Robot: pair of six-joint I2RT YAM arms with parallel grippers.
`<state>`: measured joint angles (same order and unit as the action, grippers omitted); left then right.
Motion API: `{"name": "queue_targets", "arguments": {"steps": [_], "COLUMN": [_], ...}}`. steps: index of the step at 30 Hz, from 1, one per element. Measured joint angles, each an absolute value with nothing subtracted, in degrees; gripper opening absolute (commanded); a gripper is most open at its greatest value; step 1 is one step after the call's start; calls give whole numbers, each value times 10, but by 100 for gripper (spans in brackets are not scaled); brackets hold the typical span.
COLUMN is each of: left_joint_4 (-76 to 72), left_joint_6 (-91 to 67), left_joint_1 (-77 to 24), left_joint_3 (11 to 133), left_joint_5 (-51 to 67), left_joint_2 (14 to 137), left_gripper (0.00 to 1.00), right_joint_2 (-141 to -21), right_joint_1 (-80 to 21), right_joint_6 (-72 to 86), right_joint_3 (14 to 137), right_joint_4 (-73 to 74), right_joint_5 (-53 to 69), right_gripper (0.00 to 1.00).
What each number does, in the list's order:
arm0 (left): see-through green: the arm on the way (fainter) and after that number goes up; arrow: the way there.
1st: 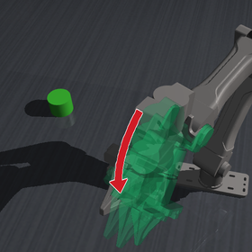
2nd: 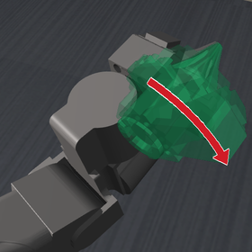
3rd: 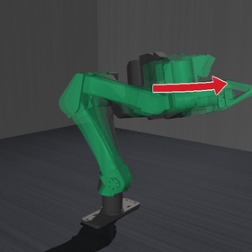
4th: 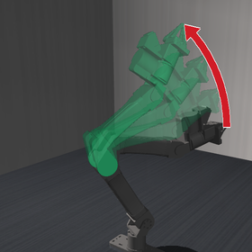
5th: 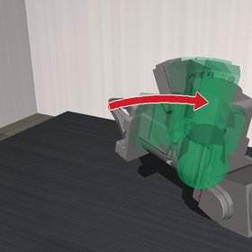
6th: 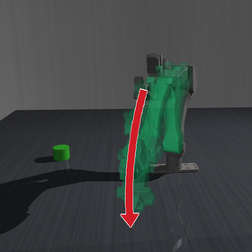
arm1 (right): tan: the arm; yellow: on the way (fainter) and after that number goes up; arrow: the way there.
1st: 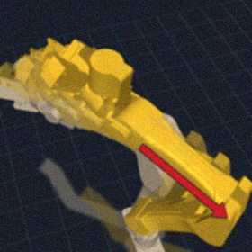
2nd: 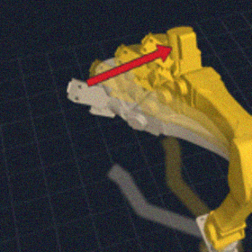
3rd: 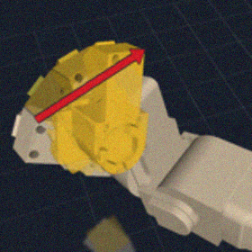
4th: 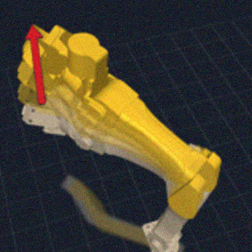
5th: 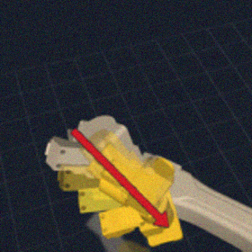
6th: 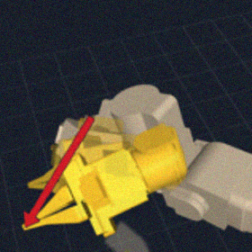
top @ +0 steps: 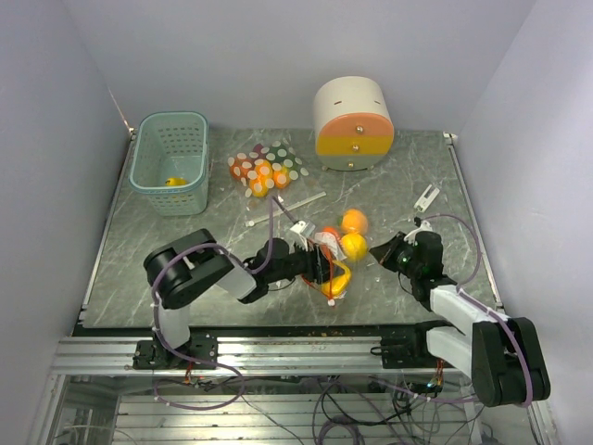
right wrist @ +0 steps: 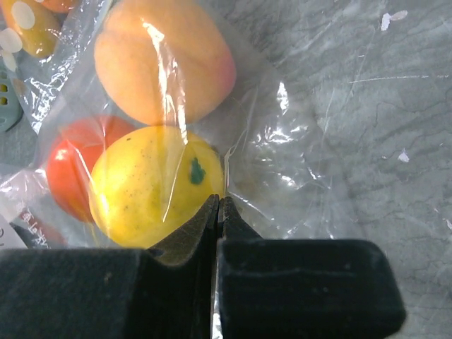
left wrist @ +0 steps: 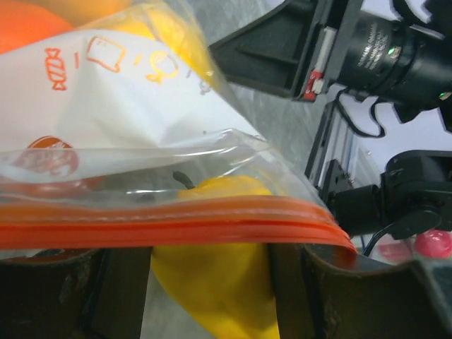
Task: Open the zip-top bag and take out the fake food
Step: Pick up the fake vegetable from the zipper food storage bag, then place the fake vegetable in the bin.
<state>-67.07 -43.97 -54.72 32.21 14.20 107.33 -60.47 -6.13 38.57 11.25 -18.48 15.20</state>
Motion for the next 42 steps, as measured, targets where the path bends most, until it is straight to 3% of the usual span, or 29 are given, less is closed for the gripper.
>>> {"name": "queue_targets", "arguments": {"steps": [7, 14, 21, 30, 42], "left_joint_4": [-385, -102, 74, 143, 113], "left_joint_6": [-381, -319, -299, -269, -226], "left_joint_1": [-547, -547, -547, -437, -234], "left_joint_3": [372, 421, 444, 503, 637], "left_joint_5": [114, -12, -144, -219, -237], "left_joint_2": [974, 865, 797, 731, 725], "left_gripper": [7, 7, 7, 7, 7], "right_joint_2": [-635, -670, -680, -672, -674], "right_joint_1": [-61, -61, -61, -61, -61], "right_joint_6": [383, 390, 391, 392, 392], "right_joint_3": [116, 116, 114, 105, 97], "right_joint_4": [-190, -201, -219, -235, -260], "right_joint_5": [136, 131, 131, 138, 157], "right_gripper": [0, 0, 0, 0, 0]}}
